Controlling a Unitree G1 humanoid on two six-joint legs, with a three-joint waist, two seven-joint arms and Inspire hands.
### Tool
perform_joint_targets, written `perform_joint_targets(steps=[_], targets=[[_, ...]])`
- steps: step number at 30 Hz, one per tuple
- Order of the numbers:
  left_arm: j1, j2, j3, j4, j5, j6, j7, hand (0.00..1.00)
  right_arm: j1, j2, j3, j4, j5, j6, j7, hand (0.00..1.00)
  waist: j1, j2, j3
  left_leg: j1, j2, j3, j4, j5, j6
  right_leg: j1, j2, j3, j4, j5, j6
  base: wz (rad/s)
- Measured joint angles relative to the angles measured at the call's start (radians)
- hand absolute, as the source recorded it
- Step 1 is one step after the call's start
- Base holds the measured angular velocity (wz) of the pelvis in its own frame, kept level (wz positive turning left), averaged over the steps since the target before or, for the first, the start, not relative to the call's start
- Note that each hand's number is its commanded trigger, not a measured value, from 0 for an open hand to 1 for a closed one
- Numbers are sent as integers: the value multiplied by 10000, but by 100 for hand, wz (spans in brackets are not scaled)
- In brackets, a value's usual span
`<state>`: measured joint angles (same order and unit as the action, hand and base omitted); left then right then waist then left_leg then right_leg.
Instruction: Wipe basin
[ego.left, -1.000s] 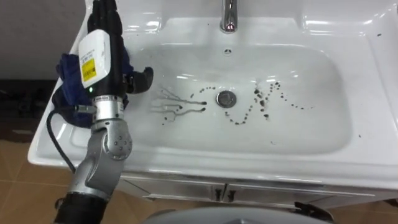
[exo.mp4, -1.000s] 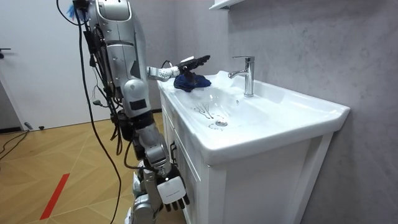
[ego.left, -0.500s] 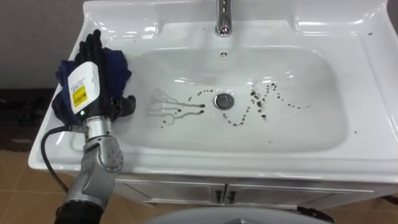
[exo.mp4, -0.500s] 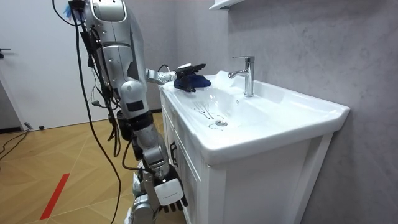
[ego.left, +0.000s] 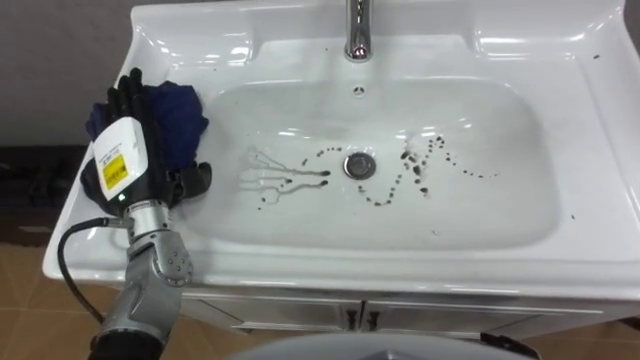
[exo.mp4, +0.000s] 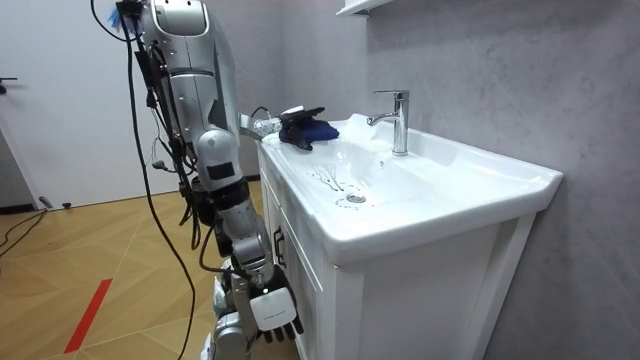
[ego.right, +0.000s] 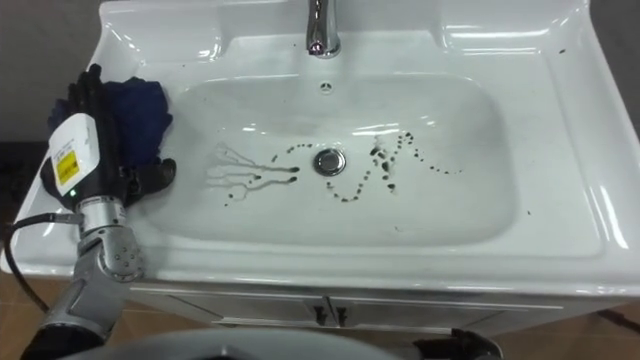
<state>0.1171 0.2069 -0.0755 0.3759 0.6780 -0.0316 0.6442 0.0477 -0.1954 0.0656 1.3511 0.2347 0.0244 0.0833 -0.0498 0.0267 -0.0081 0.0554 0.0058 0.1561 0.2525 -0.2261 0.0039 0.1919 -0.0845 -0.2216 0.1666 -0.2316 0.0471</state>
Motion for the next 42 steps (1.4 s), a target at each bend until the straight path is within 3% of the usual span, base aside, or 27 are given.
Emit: perform_joint_targets(steps=[12,21,23,24,25,26,34,38,42], targets=[[8,1,29,246,-224,200,13,0,-37,-47,-2,-44,-5,412,-65,0,7,27,-35,167,-13,50,-262,129,-36,21,1,42,2,0,-1,-1],[-265,-43,212,1270,-1065,144,1,0,-40,-134,-12,-232,-97,879,-80,0,57,106,-78,444,17,118,-439,178,-73,197,36,174,15,2,-17,-4],[-341,-42,318,1466,-1254,92,-13,14,-37,-133,-14,-273,-93,951,-82,0,63,106,-85,482,12,245,-564,272,-77,164,33,240,-17,-2,-49,-16],[-338,-42,369,1534,-1297,92,-25,62,-30,-135,-15,-332,-93,1039,-99,0,63,105,-86,523,17,326,-609,309,-86,174,34,288,-116,-4,-93,-17],[-339,-42,390,1592,-1353,93,-57,90,-29,-133,-17,-340,-85,1086,-155,0,51,109,-89,578,18,366,-654,356,-88,171,34,315,-154,2,-106,-14],[-339,-42,401,1603,-1369,94,-77,100,-28,-129,-17,-339,-85,1091,-172,0,50,103,-93,595,17,375,-660,376,-88,168,34,323,-153,3,-108,-6],[-319,-130,298,1656,-921,48,-483,100,-32,-139,-167,-364,-238,1092,-211,0,56,136,-118,618,21,358,-665,429,-94,170,48,301,-155,9,-125,0],[-347,-213,417,1721,-755,49,-154,100,-30,-132,-224,-387,-531,1105,-201,0,56,132,-183,625,22,357,-658,430,-95,177,49,303,-155,7,-128,0],[-381,-212,740,1784,-762,49,-102,100,-44,-128,-316,-414,-873,1211,-197,0,25,137,-198,639,20,356,-651,430,-95,190,48,304,-158,8,-130,0]])
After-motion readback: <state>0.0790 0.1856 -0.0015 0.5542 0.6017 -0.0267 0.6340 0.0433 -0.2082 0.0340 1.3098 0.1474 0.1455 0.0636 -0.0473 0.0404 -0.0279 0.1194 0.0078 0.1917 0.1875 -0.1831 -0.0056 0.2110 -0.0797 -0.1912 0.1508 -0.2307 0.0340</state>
